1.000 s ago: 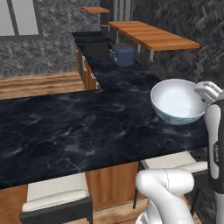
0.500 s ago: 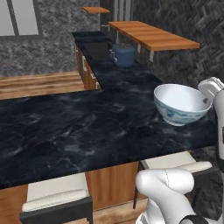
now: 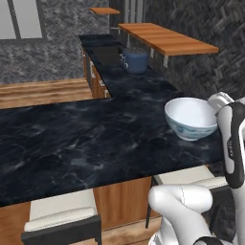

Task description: Pick up the bowls from the cabinet and place each bowl in front of a stool on the dining counter.

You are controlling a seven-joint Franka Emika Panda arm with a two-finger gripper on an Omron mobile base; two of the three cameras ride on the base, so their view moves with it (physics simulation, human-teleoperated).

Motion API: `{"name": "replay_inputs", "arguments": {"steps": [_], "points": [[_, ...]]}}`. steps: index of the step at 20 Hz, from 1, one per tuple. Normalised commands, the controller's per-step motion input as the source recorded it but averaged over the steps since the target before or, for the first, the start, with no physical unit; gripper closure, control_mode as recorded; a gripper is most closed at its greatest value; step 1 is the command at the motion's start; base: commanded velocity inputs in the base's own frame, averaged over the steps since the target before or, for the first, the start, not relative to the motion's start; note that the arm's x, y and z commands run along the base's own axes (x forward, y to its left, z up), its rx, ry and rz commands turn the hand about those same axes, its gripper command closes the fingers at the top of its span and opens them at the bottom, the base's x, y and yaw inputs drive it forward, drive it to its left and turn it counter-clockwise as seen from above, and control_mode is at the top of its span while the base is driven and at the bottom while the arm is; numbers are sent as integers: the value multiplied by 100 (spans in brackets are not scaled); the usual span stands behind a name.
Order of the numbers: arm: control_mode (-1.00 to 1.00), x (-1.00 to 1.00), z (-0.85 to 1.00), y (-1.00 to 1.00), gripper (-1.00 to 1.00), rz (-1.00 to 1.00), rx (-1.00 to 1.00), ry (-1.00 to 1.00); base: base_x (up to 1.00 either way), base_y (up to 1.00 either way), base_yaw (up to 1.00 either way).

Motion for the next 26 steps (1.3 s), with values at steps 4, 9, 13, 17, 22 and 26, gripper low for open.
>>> {"name": "replay_inputs", "arguments": {"steps": [4,9,13,17,22,26], "points": [[-100,25,-32,-10,100,-7,-1,0,0,0,0],[-100,18,-34,-16,100,-4,0,0,0,0,0],[-100,10,-27,-27,100,0,0,0,0,0,0],[-100,11,-24,-26,100,0,0,0,0,0,0],[-100,16,-18,-22,100,0,0,0,0,0,0],[-100,20,-14,-18,100,0,0,0,0,0,0]]}}
